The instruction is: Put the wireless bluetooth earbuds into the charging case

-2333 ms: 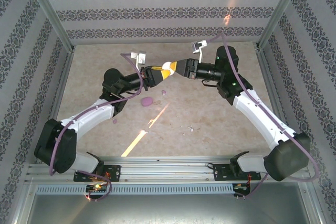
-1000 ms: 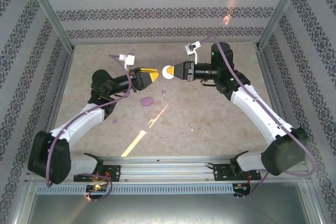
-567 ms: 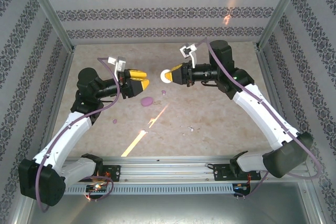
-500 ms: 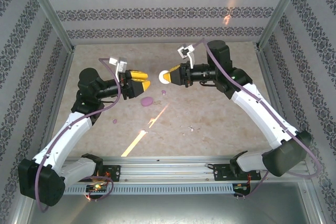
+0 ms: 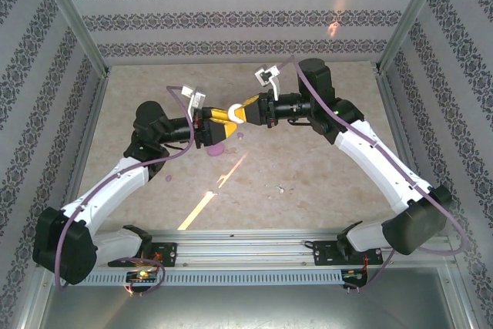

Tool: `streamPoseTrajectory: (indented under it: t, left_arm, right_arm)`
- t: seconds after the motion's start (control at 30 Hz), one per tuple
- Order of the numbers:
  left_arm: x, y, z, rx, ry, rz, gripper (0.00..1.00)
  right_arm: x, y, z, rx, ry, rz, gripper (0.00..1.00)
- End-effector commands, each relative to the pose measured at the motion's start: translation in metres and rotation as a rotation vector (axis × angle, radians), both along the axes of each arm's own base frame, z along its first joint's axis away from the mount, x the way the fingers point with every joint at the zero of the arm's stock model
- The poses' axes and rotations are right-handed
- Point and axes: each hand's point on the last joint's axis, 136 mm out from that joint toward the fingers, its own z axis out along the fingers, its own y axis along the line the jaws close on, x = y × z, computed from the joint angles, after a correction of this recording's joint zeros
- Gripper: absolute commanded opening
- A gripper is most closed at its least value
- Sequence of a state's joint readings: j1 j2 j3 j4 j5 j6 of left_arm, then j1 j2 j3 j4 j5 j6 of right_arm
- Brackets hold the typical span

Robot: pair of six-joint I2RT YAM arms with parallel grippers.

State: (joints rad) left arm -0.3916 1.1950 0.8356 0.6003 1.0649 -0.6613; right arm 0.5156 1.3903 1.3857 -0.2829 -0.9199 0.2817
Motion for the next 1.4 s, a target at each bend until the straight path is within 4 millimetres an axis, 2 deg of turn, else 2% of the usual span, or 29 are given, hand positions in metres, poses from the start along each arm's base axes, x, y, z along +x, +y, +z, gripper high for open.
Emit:
streamPoseTrajectory:
  t: [0.0,0.2,0.53,0.6,0.67,0.7,0.8,1.0,1.07,1.13,1.23,1.33,1.37]
  left_arm:
    - [-0.009,-0.003,0.016,-0.041,-0.075,-0.03,0.43]
    - [-0.008,-0.001,0.016,-0.047,-0.082,-0.009,0.38]
    - [-0.007,-0.002,0.011,-0.028,-0.058,-0.011,0.11]
    - [-0.006,-0.001,0.009,-0.03,-0.052,0.001,0.15]
    - [-0.006,0.0,0.009,-0.031,-0.051,0.005,0.25]
    - [-0.007,0.0,0.01,-0.03,-0.051,0.003,0.27]
    - [-0.009,0.0,0.009,-0.024,-0.044,-0.002,0.28]
    - [-0.011,0.001,0.012,-0.025,-0.047,-0.001,0.39]
    - [-0.013,0.001,0.012,-0.023,-0.047,-0.006,0.39]
    - [-0.014,0.001,0.01,-0.015,-0.041,-0.014,0.33]
    - [-0.014,0.001,0.004,-0.001,-0.027,-0.017,0.18]
    - [-0.016,0.001,0.001,0.011,-0.034,-0.015,0.04]
    - [-0.016,0.001,-0.001,0.017,-0.04,-0.013,0.02]
  right_arm:
    - [-0.011,0.002,0.009,0.038,-0.025,0.031,0.1]
    - [-0.015,0.003,0.004,0.028,-0.01,0.045,0.1]
    - [-0.021,0.004,0.005,0.02,-0.002,0.079,0.1]
    - [-0.022,0.004,0.004,0.01,0.001,0.088,0.1]
    - [-0.024,0.005,0.003,0.001,0.004,0.093,0.1]
    - [-0.025,0.005,0.003,0.0,0.005,0.098,0.1]
    - [-0.027,0.006,0.003,-0.001,0.007,0.102,0.09]
    - [-0.031,0.008,0.001,-0.003,0.015,0.116,0.09]
    - [-0.031,0.009,0.001,-0.004,0.018,0.118,0.09]
    - [-0.031,0.009,0.002,-0.001,0.017,0.118,0.09]
    - [-0.031,0.009,0.005,0.006,0.017,0.117,0.1]
    - [-0.03,0.01,0.007,0.015,0.021,0.113,0.17]
    - [-0.03,0.01,0.007,0.017,0.025,0.112,0.19]
